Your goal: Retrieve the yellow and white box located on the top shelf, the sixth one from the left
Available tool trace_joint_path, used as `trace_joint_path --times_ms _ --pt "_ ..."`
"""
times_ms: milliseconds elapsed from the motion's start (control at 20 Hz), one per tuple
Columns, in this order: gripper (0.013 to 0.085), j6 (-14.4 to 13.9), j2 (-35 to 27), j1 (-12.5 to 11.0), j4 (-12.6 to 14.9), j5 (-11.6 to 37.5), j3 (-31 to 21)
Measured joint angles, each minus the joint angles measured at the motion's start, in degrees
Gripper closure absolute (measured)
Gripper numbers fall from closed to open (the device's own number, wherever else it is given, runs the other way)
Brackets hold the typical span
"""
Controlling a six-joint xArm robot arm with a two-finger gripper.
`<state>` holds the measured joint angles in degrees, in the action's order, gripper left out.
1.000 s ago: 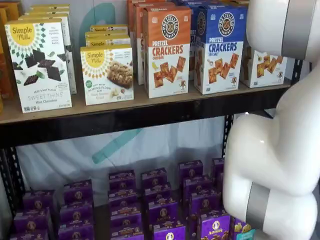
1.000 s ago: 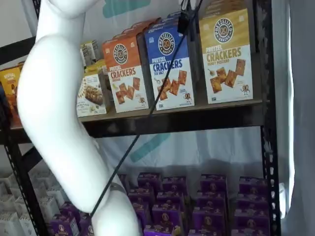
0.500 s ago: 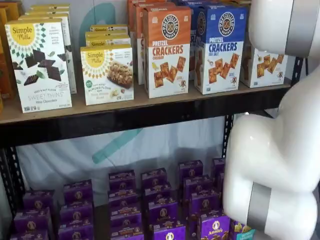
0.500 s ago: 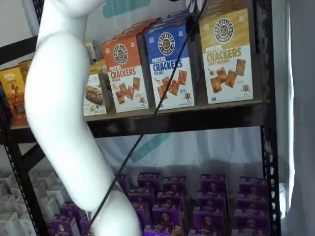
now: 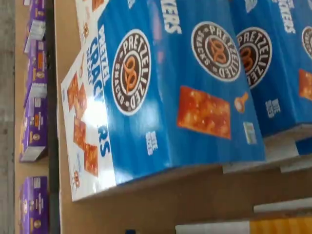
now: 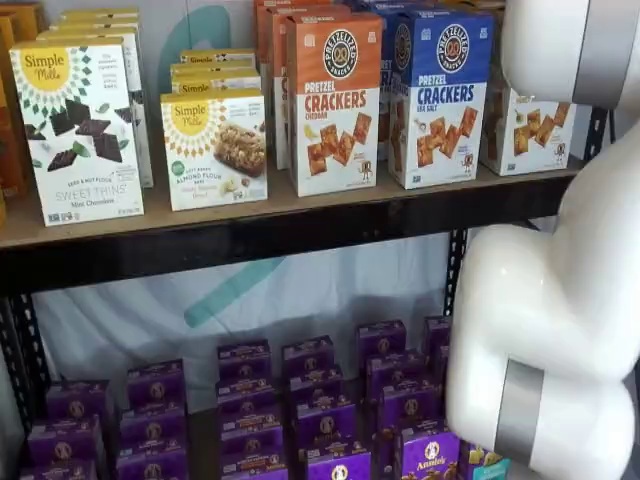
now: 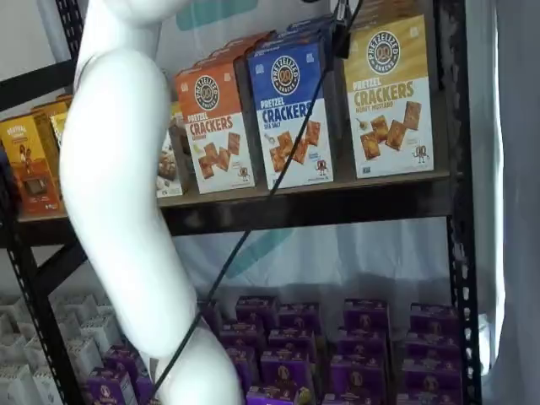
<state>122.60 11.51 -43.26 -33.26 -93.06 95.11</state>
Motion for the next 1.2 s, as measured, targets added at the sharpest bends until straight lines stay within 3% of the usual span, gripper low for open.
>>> trace_joint_path --times_ms 250,700,1200 --pt "0.013 -0.2 -2.9 0.6 3.5 -3.3 4.5" --pt "0.013 0.0 -4.4 2.3 7.5 -3.3 6.2" --pt "0.013 -1.0 -5.3 3.2 7.2 -3.1 7.2"
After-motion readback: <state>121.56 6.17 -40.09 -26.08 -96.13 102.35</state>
